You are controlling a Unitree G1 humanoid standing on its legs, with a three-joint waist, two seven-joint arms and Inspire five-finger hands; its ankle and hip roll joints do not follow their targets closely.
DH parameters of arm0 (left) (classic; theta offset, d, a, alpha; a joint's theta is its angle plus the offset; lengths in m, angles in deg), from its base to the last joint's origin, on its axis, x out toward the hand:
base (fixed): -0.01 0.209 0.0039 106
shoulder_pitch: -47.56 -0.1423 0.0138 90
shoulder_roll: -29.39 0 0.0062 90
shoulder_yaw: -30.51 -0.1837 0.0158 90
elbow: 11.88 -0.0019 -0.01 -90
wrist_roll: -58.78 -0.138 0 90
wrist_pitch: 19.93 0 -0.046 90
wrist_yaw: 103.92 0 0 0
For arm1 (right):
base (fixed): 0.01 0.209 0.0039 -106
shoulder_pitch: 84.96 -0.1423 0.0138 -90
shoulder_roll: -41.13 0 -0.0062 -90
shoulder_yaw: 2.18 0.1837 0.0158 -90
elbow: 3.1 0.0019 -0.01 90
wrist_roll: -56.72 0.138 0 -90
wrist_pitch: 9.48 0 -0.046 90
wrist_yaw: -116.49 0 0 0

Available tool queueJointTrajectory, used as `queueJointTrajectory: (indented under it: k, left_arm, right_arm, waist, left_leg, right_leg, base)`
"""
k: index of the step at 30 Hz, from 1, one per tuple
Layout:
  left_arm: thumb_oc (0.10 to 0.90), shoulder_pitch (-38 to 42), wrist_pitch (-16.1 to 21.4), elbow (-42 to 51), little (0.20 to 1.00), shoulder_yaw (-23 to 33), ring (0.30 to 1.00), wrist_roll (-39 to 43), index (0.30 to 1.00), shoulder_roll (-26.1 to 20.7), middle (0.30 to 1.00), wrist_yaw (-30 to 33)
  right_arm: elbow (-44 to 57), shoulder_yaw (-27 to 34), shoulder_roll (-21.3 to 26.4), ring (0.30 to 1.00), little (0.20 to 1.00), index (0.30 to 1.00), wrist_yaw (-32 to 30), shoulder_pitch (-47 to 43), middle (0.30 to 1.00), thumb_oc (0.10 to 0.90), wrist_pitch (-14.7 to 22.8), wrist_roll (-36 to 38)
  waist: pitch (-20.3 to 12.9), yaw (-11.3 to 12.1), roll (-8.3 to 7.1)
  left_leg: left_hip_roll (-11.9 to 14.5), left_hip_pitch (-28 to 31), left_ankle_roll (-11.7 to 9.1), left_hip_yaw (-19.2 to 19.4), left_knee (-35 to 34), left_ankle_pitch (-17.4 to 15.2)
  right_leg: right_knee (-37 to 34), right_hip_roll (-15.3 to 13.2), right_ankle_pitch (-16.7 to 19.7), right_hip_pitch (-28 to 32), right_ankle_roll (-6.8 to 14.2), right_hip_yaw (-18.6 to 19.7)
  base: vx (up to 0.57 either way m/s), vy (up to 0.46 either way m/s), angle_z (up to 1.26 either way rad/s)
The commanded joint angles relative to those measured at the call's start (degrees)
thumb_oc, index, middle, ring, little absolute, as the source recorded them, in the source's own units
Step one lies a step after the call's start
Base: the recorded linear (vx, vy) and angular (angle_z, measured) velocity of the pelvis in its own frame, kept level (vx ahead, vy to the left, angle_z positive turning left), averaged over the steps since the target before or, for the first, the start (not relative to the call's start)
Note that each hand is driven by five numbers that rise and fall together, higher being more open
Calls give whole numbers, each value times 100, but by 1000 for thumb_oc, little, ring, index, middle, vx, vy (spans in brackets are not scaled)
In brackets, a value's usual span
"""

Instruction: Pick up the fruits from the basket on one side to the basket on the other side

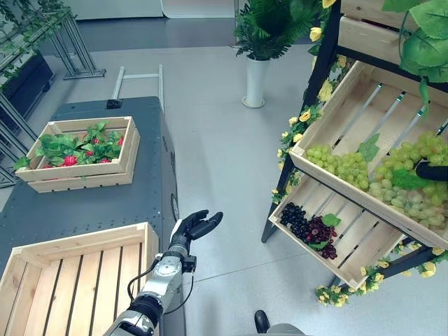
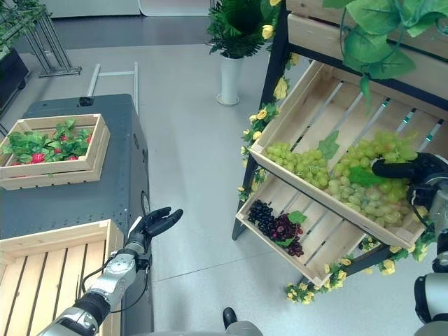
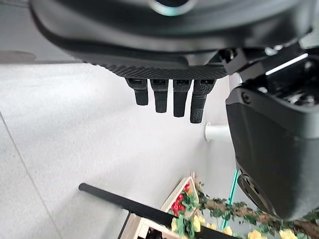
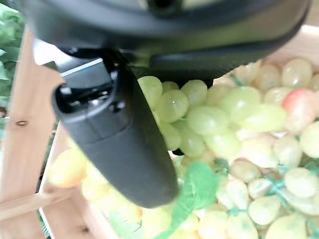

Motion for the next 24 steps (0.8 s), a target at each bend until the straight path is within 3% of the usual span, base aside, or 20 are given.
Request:
queueJointTrajectory:
  k: [1, 16, 24]
  left_arm:
    - [800, 500, 541, 99, 900, -203, 900, 90, 900, -143, 900, 58]
    - [800, 397, 570, 189, 900, -264, 900, 95, 900, -145, 900, 57]
    - [800, 232, 661, 172, 900, -262, 900, 84, 900, -165, 900, -80]
  right_arm:
    - [-530, -80, 937, 900, 900, 900, 62, -752, 900, 800, 426, -634]
    - [304, -796, 1283, 900, 900, 900, -835, -1018, 900, 800, 1323, -1961]
    - [1463, -963, 1440, 900, 900, 900, -2489, -755, 900, 800, 1833, -3718]
  waist:
    - [-343, -47, -54]
    - [-388, -148, -34]
    - [-437, -194, -9]
  left_leg:
    - [11, 115, -23, -210, 55, -473]
    - [-26, 93, -14, -143, 55, -477]
    - [-44, 70, 13, -119, 55, -486]
  right_leg:
    - [9, 224, -66, 196, -74, -131]
    - [9, 244, -49, 142, -56, -23]
    - [9, 249, -57, 108, -37, 23]
  base:
    - [-33, -3, 0]
    - [-1, 2, 0]
    - [0, 0, 0]
